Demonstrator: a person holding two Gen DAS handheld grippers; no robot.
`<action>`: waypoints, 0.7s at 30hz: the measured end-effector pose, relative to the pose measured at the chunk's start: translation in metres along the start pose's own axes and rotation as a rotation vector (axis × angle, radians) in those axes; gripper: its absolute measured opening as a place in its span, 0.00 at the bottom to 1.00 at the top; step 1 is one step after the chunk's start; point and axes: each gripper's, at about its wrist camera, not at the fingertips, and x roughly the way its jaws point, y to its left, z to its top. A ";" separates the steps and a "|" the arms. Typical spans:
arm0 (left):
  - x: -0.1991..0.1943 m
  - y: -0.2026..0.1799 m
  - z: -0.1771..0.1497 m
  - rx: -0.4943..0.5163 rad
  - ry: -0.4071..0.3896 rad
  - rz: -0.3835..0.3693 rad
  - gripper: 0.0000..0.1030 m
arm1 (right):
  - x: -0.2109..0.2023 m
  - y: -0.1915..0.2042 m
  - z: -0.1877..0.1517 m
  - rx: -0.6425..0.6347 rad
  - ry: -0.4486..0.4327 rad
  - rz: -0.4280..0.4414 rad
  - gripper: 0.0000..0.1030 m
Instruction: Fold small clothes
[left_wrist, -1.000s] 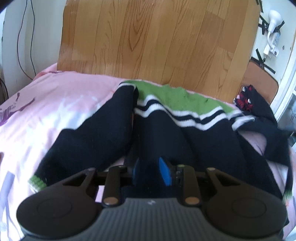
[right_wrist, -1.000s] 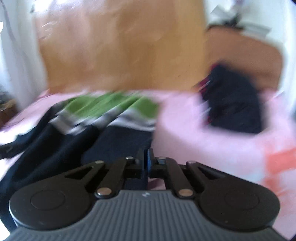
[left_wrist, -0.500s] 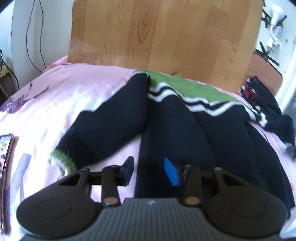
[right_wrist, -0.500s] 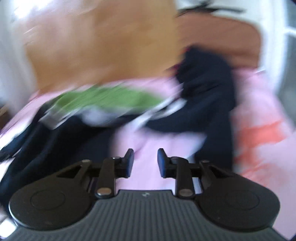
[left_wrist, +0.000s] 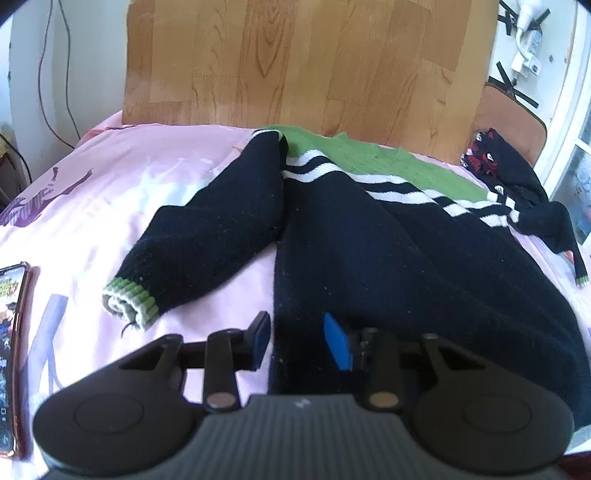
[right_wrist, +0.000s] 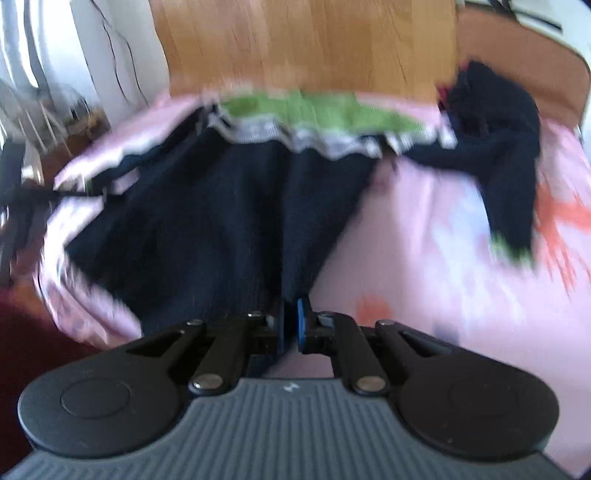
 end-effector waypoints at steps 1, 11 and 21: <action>-0.001 0.002 0.000 -0.008 -0.005 -0.003 0.32 | 0.004 -0.006 0.000 0.016 0.002 -0.058 0.09; -0.061 0.031 -0.014 -0.093 -0.158 -0.008 0.37 | 0.057 0.016 0.121 0.054 -0.192 0.133 0.14; -0.039 0.069 0.008 -0.216 -0.131 0.185 0.89 | 0.156 0.126 0.212 -0.197 -0.163 0.268 0.44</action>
